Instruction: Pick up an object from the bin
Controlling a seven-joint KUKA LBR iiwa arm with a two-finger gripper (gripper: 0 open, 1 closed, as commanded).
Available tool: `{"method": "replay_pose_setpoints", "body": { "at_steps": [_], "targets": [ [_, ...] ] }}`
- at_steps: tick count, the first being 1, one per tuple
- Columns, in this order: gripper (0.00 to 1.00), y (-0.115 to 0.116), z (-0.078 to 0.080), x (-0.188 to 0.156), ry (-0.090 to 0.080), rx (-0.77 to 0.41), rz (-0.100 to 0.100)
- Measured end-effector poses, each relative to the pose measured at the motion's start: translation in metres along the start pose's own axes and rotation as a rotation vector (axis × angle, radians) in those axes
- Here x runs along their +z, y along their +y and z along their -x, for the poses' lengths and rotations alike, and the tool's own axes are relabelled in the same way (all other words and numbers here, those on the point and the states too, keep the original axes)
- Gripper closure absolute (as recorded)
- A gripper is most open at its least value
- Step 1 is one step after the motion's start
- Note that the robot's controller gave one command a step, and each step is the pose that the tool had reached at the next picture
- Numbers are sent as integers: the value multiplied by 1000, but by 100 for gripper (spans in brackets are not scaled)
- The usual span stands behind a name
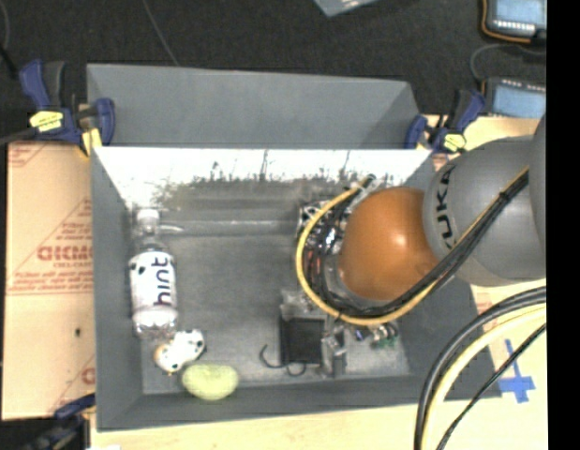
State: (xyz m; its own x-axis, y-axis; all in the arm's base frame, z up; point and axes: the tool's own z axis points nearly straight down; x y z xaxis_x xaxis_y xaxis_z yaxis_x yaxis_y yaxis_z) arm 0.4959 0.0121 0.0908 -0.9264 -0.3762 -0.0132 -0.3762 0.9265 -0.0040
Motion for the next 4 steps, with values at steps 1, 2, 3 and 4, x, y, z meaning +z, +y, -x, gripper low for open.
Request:
{"method": "replay_pose_setpoints", "body": {
  "at_steps": [1,2,3,4],
  "targets": [
    [100,-15,6,2,6,-189,3],
    [100,-14,6,2,7,-189,4],
    [100,-22,-7,13,5,-211,4],
    [100,-20,-4,-21,15,-214,8]
  ]
}}
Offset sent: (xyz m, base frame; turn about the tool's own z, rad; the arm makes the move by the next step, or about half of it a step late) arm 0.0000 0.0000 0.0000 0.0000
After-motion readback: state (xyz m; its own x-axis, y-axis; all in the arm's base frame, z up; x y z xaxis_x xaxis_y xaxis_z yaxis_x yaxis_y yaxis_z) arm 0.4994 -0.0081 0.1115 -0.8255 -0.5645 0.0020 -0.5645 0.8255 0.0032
